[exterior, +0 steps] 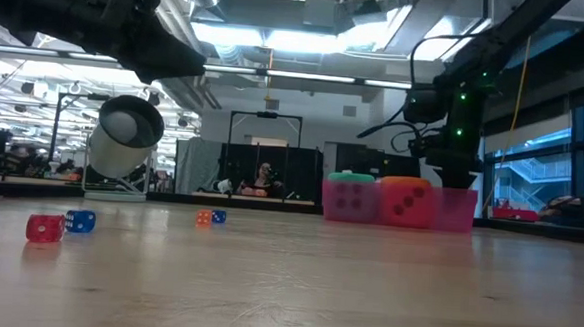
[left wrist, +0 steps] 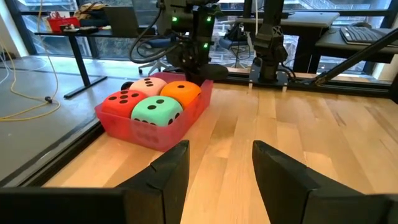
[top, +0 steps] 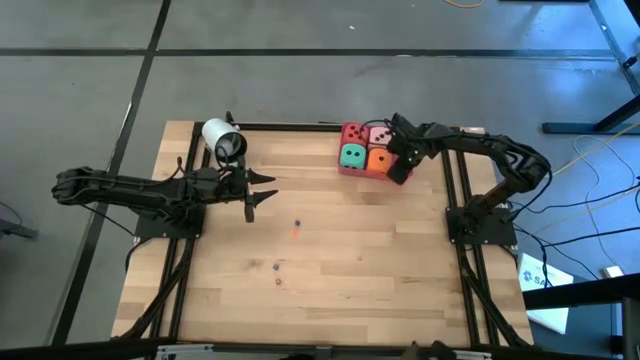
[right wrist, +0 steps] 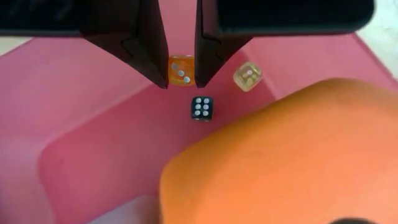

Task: Pick & Place Dice
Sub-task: Put the small yellow dice into the red bin, then put the bottom small blue dice into the red bin

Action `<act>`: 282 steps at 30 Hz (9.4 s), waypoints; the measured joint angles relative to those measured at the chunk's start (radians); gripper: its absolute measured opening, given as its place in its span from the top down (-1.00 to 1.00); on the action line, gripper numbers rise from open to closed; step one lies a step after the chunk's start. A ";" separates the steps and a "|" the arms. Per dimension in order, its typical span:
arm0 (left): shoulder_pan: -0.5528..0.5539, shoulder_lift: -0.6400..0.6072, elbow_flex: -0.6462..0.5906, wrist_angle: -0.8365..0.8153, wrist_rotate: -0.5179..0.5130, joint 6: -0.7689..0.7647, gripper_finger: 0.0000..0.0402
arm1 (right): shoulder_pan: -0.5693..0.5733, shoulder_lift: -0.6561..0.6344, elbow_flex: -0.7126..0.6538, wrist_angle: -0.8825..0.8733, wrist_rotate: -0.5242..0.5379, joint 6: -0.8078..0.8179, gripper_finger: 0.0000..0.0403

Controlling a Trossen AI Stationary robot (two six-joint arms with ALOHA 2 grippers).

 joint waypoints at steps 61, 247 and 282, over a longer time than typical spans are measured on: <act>0.000 0.000 0.000 -0.001 -0.056 0.015 0.16 | 0.052 -0.291 -0.002 0.085 -0.067 0.075 0.06; -0.396 0.608 0.493 -0.181 -0.418 0.506 0.80 | 0.719 0.275 -0.085 1.765 -0.374 0.821 0.06; -0.355 0.606 0.506 -0.129 -0.333 0.524 0.80 | 0.728 0.276 -0.073 1.774 -0.338 0.831 0.06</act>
